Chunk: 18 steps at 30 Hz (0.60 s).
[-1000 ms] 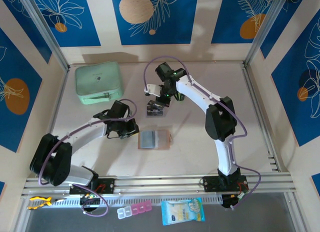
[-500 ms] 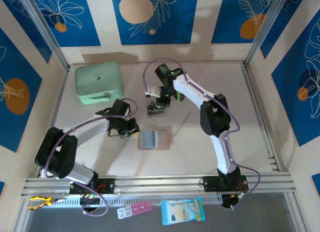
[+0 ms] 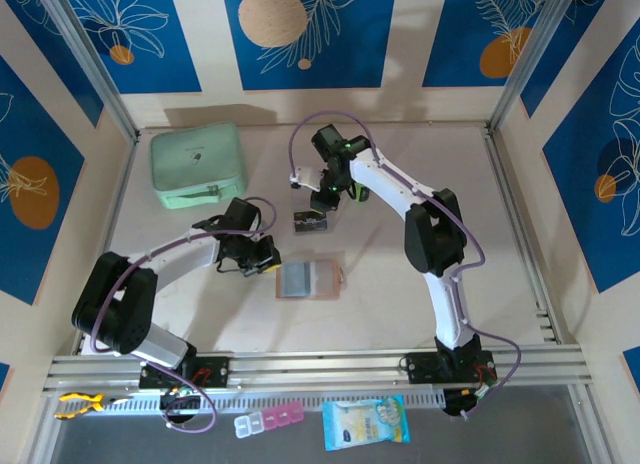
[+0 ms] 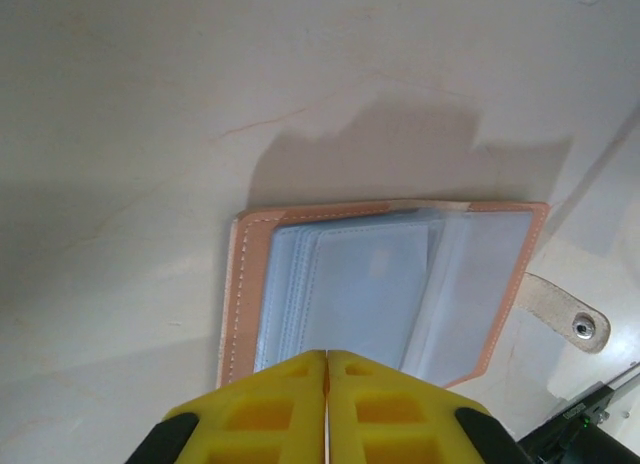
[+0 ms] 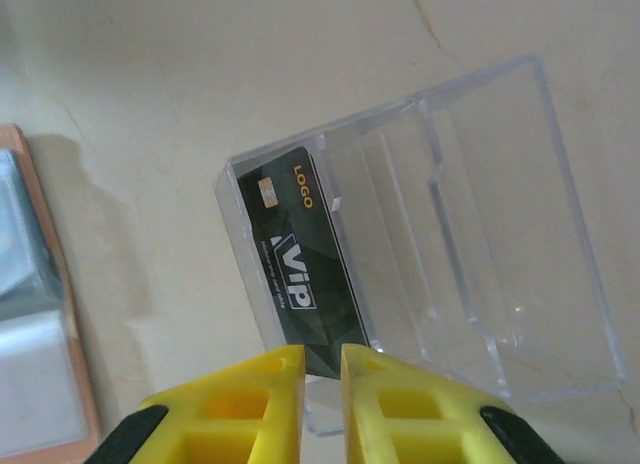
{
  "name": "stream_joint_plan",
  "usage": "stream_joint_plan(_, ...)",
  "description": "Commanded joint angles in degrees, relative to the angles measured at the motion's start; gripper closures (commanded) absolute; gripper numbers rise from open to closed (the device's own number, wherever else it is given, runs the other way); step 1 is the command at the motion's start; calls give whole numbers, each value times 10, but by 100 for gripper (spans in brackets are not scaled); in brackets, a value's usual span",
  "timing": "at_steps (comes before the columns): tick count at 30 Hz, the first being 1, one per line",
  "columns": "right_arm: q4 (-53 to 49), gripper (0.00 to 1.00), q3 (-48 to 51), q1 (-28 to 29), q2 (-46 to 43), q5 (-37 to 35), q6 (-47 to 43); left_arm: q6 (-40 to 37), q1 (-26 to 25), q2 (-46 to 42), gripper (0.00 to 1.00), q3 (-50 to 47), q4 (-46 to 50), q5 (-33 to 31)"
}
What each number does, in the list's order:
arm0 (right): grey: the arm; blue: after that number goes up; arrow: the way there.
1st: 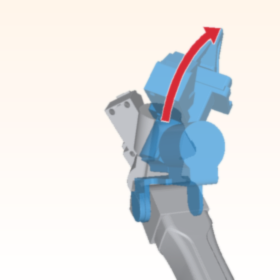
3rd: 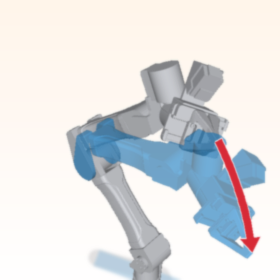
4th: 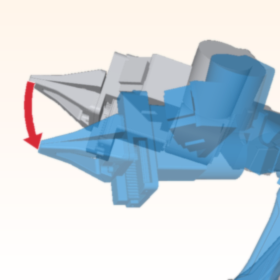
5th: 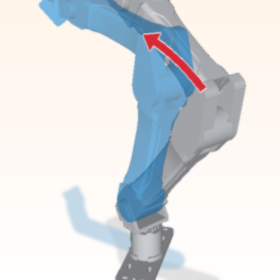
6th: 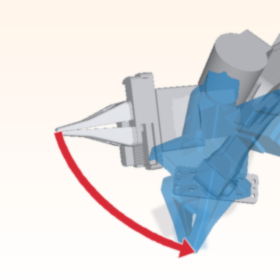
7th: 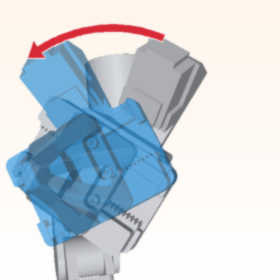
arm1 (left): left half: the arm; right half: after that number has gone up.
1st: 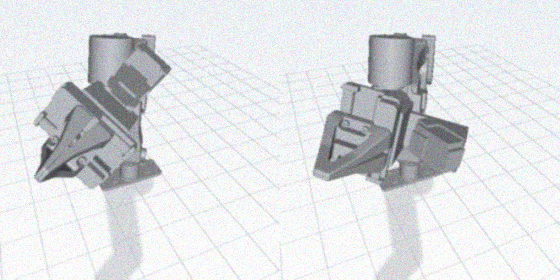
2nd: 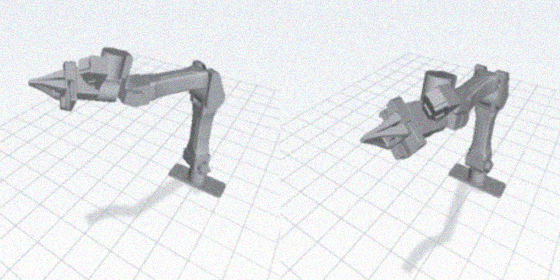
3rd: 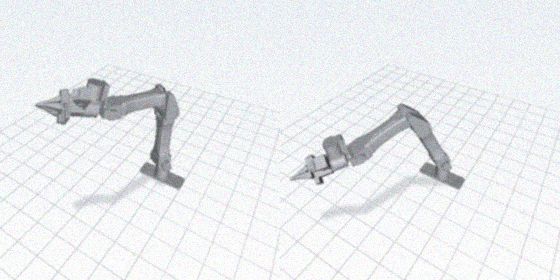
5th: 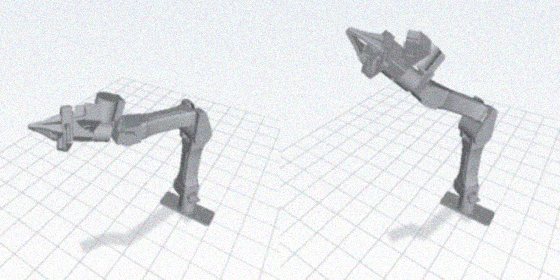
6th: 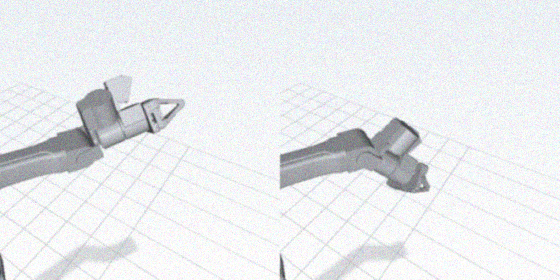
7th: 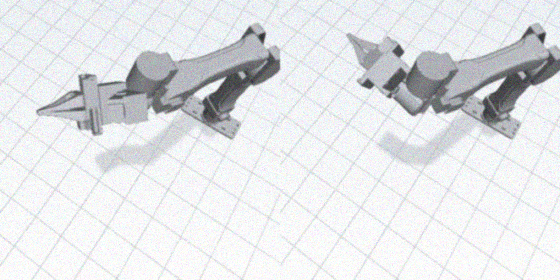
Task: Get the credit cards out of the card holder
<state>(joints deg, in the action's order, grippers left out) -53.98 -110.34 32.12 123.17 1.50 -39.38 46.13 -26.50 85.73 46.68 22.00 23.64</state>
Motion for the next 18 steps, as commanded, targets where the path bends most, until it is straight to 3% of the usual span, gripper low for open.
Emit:
stream_joint_plan(1, 39, 82, 39, 3, -59, 36, 99, -10, 3, 5, 91, -4, -11, 24)
stream_joint_plan(12, 199, 83, 246, 55, -180, 19, 410, 1, -12, -8, 95, -56, -31, 15)
stream_joint_plan(18, 217, 89, 302, 82, -212, -25, 540, 9, -28, -5, 96, -80, -57, 14)
